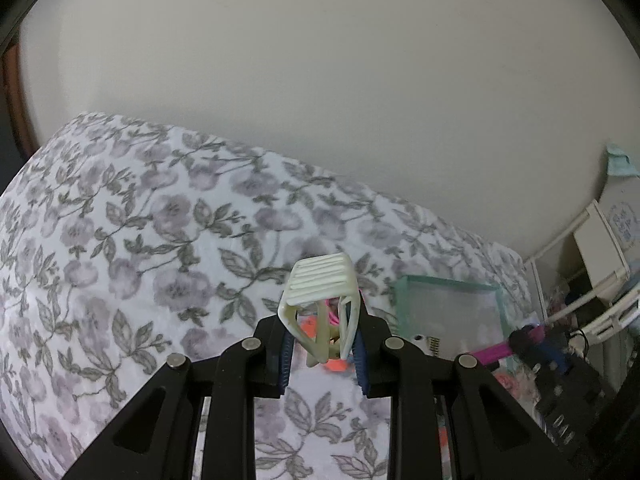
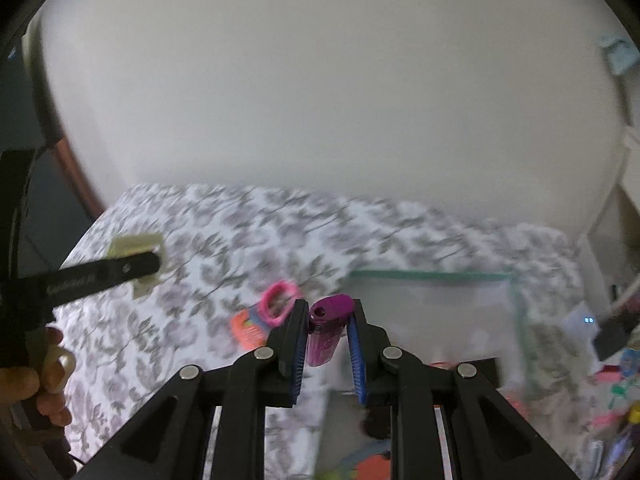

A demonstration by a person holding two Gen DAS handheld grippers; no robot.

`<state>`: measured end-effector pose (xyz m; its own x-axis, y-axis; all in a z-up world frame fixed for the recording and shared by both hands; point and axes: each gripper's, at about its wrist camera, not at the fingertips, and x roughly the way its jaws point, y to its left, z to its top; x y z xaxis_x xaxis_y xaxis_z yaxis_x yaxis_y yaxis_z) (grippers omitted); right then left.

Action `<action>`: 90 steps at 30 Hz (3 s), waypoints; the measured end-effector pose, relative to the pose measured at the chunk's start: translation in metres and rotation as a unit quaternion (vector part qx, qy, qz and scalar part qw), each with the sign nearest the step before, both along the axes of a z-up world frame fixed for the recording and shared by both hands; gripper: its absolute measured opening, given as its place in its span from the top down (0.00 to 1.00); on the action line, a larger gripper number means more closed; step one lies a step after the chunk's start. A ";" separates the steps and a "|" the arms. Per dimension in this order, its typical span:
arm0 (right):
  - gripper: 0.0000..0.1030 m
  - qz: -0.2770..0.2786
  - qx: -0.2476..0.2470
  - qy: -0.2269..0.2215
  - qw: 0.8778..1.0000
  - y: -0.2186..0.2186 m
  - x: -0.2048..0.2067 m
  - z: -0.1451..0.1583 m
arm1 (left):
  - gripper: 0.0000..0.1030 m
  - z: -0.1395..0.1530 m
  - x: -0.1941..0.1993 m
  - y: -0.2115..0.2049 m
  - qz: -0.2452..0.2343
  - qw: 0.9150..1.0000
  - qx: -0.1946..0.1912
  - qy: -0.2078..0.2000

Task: Organize rigid objects
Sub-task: 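Lift and carry the purple lighter and cream cage over the tray, then open both grippers to drop the lighter and cage into the tray, then move both open tools back toward the pink watch and carrot knife toy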

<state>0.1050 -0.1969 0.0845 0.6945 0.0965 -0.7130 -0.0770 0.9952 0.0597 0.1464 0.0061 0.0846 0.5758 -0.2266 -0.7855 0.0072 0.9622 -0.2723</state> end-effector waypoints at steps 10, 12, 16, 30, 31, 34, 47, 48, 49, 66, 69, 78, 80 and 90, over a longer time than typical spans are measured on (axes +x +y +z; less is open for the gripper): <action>0.80 -0.088 -0.015 0.003 0.996 -0.075 -0.008 0.006 | 0.74 0.001 -0.009 -0.060 -0.057 0.998 0.017 -0.014; 0.80 -0.105 -0.019 0.010 0.994 -0.088 -0.009 0.002 | 0.74 0.000 -0.012 -0.073 -0.068 0.997 0.020 -0.016; 0.80 -0.134 -0.031 0.027 0.990 -0.109 -0.011 -0.009 | 0.74 -0.008 -0.018 -0.110 -0.103 0.994 0.038 -0.018; 0.80 -0.193 -0.112 0.099 0.970 -0.151 0.000 -0.072 | 0.74 -0.068 -0.034 -0.199 -0.179 0.980 0.090 0.010; 0.80 -0.191 -0.114 0.103 0.970 -0.152 0.002 -0.077 | 0.74 -0.072 -0.034 -0.202 -0.183 0.979 0.092 0.012; 0.80 -0.190 -0.099 0.113 0.970 -0.156 0.005 -0.087 | 0.74 -0.083 -0.035 -0.209 -0.191 0.976 0.100 0.020; 0.77 -0.195 -0.031 0.082 0.977 -0.158 0.009 -0.100 | 0.74 -0.106 -0.033 -0.215 -0.201 0.976 0.082 0.034; 0.77 -0.194 -0.028 0.080 0.977 -0.159 0.009 -0.100 | 0.74 -0.106 -0.033 -0.216 -0.202 0.975 0.082 0.035; 0.77 -0.193 -0.025 0.080 0.978 -0.159 0.009 -0.101 | 0.74 -0.107 -0.032 -0.216 -0.202 0.975 0.082 0.035; 0.43 -0.177 -0.021 0.086 0.980 -0.148 0.012 -0.106 | 0.33 -0.094 -0.027 -0.208 -0.182 0.979 0.093 0.027; 0.38 -0.177 -0.014 0.081 0.981 -0.147 0.012 -0.104 | 0.28 -0.090 -0.025 -0.202 -0.172 0.980 0.095 0.023; 0.35 -0.188 -0.001 0.075 0.979 -0.150 0.011 -0.097 | 0.27 -0.081 -0.017 -0.183 -0.145 0.986 0.080 0.023; 0.35 -0.188 0.007 0.074 0.979 -0.151 0.010 -0.096 | 0.27 -0.079 -0.015 -0.179 -0.138 0.987 0.079 0.022; 0.34 -0.171 0.009 0.073 0.983 -0.139 0.012 -0.088 | 0.27 -0.074 -0.005 -0.157 -0.106 0.992 0.063 0.027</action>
<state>0.1170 -0.3363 -0.0032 0.5789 -0.1117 -0.8077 0.2725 0.9601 0.0625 0.1411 -0.1505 0.0110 0.4825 -0.2362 -0.8434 0.2021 0.9670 -0.1551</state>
